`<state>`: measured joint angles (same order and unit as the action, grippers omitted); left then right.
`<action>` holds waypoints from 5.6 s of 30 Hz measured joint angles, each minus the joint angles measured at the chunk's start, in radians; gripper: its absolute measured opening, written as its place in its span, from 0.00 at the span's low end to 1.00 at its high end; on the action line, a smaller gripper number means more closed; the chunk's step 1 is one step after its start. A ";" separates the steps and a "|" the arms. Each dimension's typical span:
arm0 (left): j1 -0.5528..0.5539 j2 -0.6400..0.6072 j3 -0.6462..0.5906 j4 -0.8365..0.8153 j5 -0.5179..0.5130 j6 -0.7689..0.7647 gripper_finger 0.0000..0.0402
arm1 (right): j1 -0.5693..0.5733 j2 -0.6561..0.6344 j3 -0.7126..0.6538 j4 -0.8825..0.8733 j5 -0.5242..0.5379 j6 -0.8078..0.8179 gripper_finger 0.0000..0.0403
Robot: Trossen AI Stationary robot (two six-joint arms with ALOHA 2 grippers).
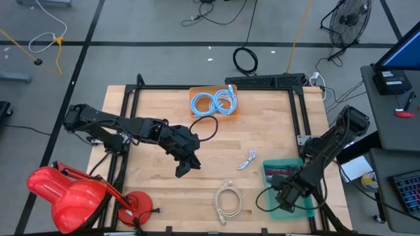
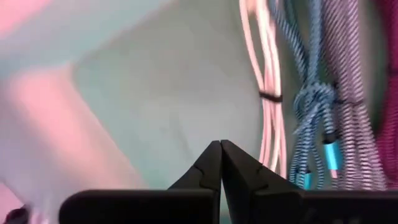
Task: Pick & Place USB Port
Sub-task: Put the small white charger cable into the green bin
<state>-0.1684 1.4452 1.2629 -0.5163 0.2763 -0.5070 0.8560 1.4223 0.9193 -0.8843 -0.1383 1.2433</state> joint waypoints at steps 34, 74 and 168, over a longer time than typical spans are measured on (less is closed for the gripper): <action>0.011 0.000 0.000 0.056 -0.023 -0.055 0.21 | -0.759 -0.059 0.216 0.074 -0.022 -0.938 0.17; -0.013 0.000 0.000 0.011 -0.019 -0.074 0.21 | -0.769 0.262 0.168 0.120 0.084 -1.297 0.43; -0.011 0.000 0.001 0.011 0.031 -0.024 0.21 | 0.115 -0.005 -0.072 0.276 -0.100 0.014 0.02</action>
<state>-0.1797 1.4452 1.2636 -0.5058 0.3070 -0.5313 0.9708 1.4174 0.8474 -0.6080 -0.2382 1.2569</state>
